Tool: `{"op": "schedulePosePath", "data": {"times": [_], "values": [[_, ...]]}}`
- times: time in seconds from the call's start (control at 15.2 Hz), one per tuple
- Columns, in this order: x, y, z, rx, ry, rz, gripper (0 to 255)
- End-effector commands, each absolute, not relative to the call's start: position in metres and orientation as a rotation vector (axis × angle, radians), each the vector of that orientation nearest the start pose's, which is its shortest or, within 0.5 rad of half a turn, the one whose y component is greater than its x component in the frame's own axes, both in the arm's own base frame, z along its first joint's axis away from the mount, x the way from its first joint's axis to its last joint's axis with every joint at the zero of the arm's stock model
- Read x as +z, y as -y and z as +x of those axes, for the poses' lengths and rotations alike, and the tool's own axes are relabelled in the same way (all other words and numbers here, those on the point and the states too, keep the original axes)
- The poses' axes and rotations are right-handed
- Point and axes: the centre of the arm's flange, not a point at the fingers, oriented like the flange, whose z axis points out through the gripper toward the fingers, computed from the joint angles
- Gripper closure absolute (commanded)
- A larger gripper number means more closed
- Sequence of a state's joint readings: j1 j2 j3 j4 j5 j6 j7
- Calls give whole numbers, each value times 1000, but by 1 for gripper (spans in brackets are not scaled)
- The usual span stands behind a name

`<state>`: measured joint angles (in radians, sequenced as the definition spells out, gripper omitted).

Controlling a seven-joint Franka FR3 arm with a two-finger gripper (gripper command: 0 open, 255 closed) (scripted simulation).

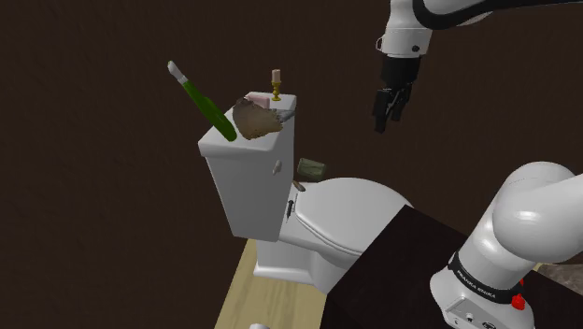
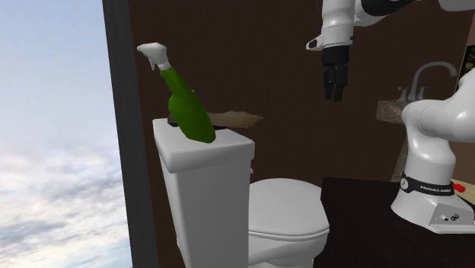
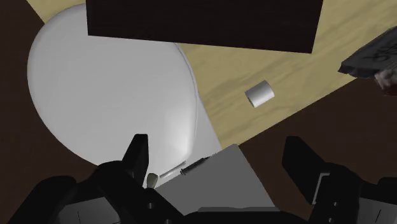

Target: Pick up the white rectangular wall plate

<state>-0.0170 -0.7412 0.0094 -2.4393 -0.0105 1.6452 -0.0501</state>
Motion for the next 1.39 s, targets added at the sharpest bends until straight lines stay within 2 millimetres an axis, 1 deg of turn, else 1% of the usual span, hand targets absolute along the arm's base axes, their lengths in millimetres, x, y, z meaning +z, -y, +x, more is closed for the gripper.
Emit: {"op": "schedulePosePath", "data": {"times": [0.0,0.33,0.66,0.99,1.32], "values": [[543,3,321,84,64,-3155,0],[530,-39,371,-47,277,-3403,0],[510,-82,416,-204,526,-3627,0],[483,-126,458,-393,821,-3817,0],[448,-166,498,-620,1171,-3956,0]]}}
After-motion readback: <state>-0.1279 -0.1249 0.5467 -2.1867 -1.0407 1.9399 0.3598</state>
